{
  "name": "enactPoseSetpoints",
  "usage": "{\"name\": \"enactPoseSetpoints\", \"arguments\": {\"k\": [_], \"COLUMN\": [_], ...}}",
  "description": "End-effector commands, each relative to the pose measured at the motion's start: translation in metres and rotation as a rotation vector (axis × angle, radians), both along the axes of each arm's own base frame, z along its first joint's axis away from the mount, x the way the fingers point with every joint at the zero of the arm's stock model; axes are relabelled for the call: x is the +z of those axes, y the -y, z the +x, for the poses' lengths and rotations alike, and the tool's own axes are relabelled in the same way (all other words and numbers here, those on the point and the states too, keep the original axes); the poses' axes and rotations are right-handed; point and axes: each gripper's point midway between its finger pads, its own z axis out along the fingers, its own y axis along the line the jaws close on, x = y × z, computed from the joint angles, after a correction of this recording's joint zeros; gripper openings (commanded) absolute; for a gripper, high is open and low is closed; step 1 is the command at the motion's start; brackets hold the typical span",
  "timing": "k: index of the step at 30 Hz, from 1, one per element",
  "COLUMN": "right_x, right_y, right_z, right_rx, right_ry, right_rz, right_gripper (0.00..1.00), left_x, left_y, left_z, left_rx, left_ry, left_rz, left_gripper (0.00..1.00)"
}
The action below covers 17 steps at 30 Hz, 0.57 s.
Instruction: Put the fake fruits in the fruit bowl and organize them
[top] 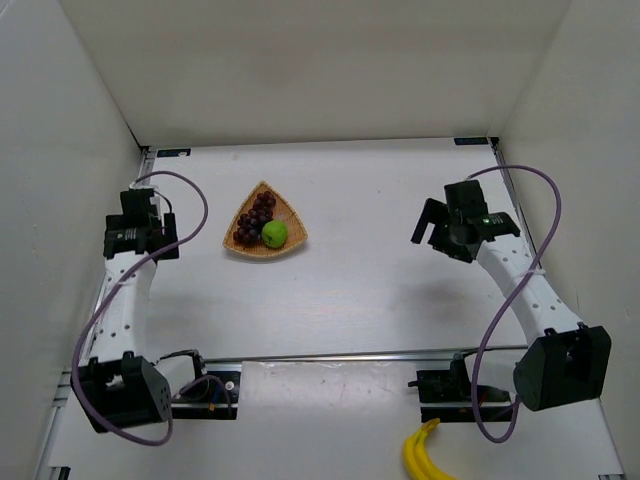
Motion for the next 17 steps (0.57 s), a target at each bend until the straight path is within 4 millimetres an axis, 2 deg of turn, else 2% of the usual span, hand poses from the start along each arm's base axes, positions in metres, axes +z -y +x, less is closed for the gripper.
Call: {"name": "enactPoseSetpoints", "arguments": {"k": [1, 8, 17], "right_x": [0.019, 0.028, 0.025], "right_y": [-0.013, -0.032, -0.032], "right_z": [0.009, 0.013, 0.009], "right_rx": [0.022, 0.077, 0.073], "right_ry": [0.03, 0.039, 0.022], "right_rz": [0.031, 0.034, 0.028], "right_gripper": [1.0, 1.0, 1.0], "left_x": [0.02, 0.034, 0.044], "left_y": [0.004, 0.003, 0.011], "left_z": [-0.005, -0.013, -0.018], "left_rx": [0.051, 0.049, 0.008], "left_ry": [0.147, 0.19, 0.241], "left_rz": [-0.04, -0.021, -0.037], "left_gripper": [1.0, 1.0, 1.0]}}
